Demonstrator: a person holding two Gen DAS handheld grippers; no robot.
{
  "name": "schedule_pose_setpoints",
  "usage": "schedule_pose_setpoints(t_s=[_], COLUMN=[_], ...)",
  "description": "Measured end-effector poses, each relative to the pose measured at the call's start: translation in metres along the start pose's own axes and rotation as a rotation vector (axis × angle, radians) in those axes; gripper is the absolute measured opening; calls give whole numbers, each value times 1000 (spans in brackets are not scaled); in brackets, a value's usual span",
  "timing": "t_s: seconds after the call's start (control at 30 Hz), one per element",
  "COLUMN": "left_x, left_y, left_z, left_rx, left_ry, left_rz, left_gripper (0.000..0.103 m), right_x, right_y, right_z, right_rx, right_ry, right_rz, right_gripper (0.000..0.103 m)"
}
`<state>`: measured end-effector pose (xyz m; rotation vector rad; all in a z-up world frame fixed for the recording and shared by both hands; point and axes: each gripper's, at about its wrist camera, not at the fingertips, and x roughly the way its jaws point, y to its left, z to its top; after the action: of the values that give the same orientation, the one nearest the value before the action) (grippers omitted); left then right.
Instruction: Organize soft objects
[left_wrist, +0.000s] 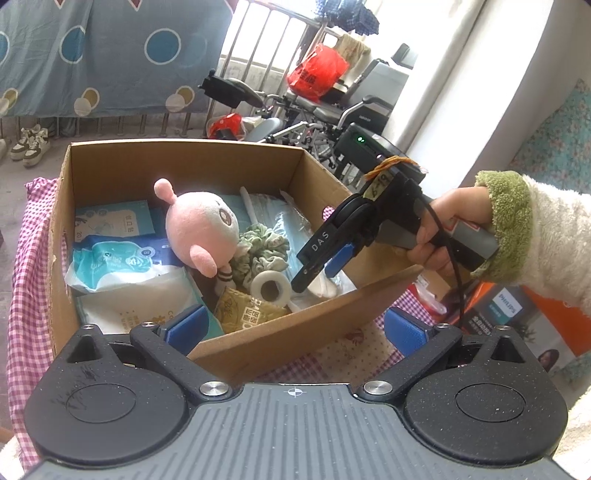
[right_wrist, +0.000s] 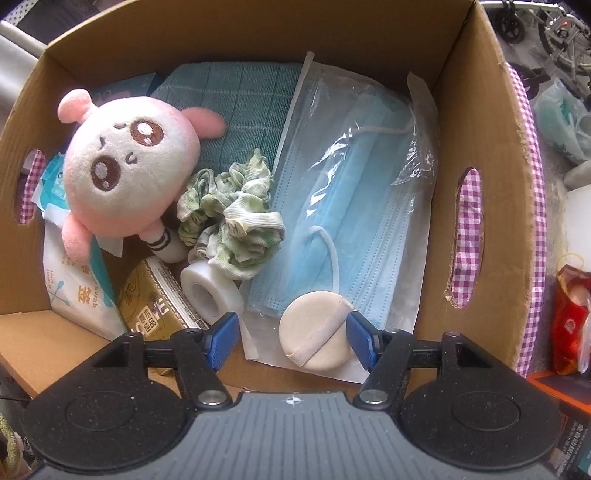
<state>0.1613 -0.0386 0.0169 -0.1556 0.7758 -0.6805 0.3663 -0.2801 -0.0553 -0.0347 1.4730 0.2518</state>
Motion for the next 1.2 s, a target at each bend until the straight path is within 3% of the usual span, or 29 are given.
schedule_pose_setpoints(t_s=[0.13, 0.3, 0.47, 0.6, 0.77, 0.93, 1.1, 1.2], left_x=[-7, -22, -38, -48, -52, -39, -26, -22], left_y=[-4, -13, -21, -25, -31, -34, -25, -21], left_z=[-4, -9, -9, -6, -3, 1, 4, 4], left_rx=[4, 9, 13, 0, -5, -26, -101, -129], left_ry=[-13, -53, -91, -102, -110, -55, -3, -4], left_rz=[39, 87, 179, 241, 358, 510, 577, 620], left_gripper=[102, 103, 103, 103, 103, 103, 103, 103], right_x=[-37, -90, -128, -142, -134, -116, -110, -106], right_y=[-3, 4, 12, 18, 25, 41, 62, 68], right_z=[-18, -67, -134, -178, -205, -212, -208, -203], right_rx=[24, 39, 81, 121, 186, 188, 163, 149], right_ry=[-114, -336, -563, -687, -781, -820, -852, -836], right_rz=[66, 161, 223, 207, 135, 40, -77, -74], right_gripper=[67, 68, 97, 103, 103, 103, 103, 103])
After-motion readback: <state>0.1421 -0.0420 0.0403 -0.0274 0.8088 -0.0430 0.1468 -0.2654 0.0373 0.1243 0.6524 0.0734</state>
